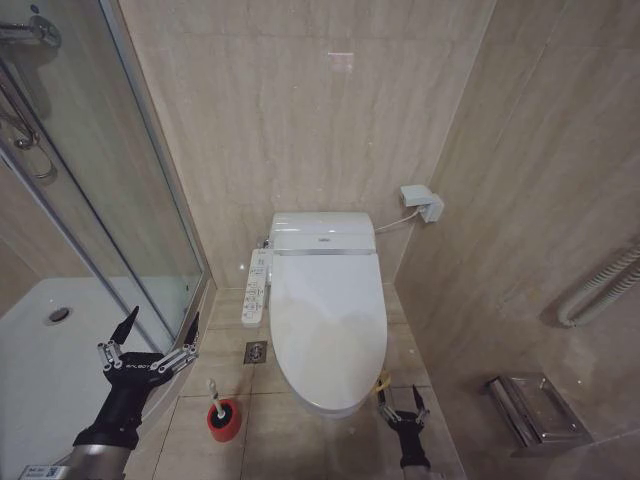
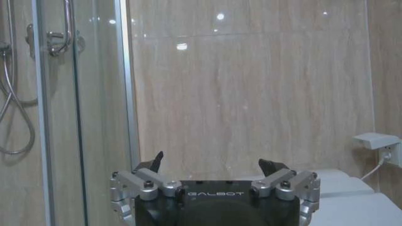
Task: Open the toilet lid, clean the toilet bowl with a toilet brush, close the toilet lid, and flush.
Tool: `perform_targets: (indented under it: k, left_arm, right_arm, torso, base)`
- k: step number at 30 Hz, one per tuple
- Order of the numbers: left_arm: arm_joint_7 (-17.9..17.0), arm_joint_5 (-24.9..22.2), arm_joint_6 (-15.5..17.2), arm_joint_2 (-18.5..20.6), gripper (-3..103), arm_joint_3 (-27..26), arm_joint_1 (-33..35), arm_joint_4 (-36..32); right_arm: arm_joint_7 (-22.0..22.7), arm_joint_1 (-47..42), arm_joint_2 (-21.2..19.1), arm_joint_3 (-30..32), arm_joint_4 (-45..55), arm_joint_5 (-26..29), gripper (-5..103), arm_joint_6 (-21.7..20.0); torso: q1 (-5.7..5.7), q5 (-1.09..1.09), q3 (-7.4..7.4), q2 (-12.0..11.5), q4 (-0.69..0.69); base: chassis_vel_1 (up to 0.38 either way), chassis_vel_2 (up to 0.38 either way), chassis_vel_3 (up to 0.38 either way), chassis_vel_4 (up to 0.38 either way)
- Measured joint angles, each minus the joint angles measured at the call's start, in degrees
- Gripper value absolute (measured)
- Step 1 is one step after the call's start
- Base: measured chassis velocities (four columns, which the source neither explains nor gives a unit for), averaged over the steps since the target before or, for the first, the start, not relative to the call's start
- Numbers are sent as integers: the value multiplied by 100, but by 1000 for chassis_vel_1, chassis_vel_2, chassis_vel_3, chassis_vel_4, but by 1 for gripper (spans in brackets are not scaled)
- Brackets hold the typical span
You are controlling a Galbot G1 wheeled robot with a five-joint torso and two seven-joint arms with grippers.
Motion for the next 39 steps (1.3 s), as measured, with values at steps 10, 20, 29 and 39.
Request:
perform_targets:
  k: [10,20,29,39]
  left_arm:
    - [0,0,0,0,100,0,0,0]
    - [0,0,0,0,100,0,0,0]
    - [0,0,0,0,100,0,0,0]
    - [0,0,0,0,100,0,0,0]
  right_arm:
    - [-40,-83,-6,23,4,39,100,0]
    - [-105,-119,-4,37,8,53,70,-1]
    - [-199,-166,5,39,61,163,42,-1]
    - [-340,-236,-8,70,83,368,15,-1]
  torso:
    - [0,0,0,0,0]
    - [0,0,0,0,0]
    - [0,0,0,0,0]
    - [0,0,0,0,0]
  base:
    - [0,0,0,0]
    - [0,0,0,0]
    - [0,0,0,0]
    - [0,0,0,0]
